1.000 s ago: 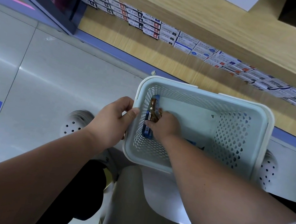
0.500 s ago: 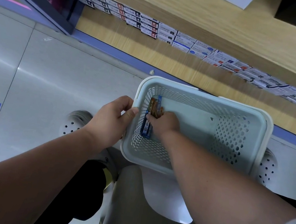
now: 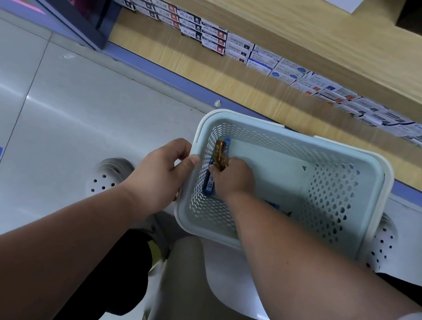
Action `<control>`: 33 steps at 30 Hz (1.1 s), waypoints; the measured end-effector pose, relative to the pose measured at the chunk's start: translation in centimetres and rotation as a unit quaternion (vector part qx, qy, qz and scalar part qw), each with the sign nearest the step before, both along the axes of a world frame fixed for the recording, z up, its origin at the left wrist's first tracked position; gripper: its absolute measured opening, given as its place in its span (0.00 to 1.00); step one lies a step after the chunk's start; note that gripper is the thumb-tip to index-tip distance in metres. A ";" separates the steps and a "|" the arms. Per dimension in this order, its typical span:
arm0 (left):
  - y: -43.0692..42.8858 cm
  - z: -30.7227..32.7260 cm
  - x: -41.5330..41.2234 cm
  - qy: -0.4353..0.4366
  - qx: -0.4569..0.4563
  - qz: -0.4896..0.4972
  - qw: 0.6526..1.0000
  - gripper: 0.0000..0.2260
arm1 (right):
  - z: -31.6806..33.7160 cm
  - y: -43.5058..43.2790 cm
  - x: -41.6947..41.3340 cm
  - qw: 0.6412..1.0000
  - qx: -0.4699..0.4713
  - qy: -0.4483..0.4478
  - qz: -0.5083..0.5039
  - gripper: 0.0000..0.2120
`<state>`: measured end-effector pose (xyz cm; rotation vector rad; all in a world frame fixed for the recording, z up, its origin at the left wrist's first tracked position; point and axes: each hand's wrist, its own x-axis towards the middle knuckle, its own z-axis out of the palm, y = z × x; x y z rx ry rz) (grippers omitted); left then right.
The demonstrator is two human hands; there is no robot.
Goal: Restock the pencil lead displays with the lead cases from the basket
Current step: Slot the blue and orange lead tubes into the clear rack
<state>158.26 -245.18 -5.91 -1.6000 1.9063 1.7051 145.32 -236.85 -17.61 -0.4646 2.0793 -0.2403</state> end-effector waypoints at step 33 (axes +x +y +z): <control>0.4 0.1 -0.1 0.005 0.006 -0.004 1.000 0.07 | -0.3 -1.5 0.4 0.997 0.007 0.015 -0.080 0.18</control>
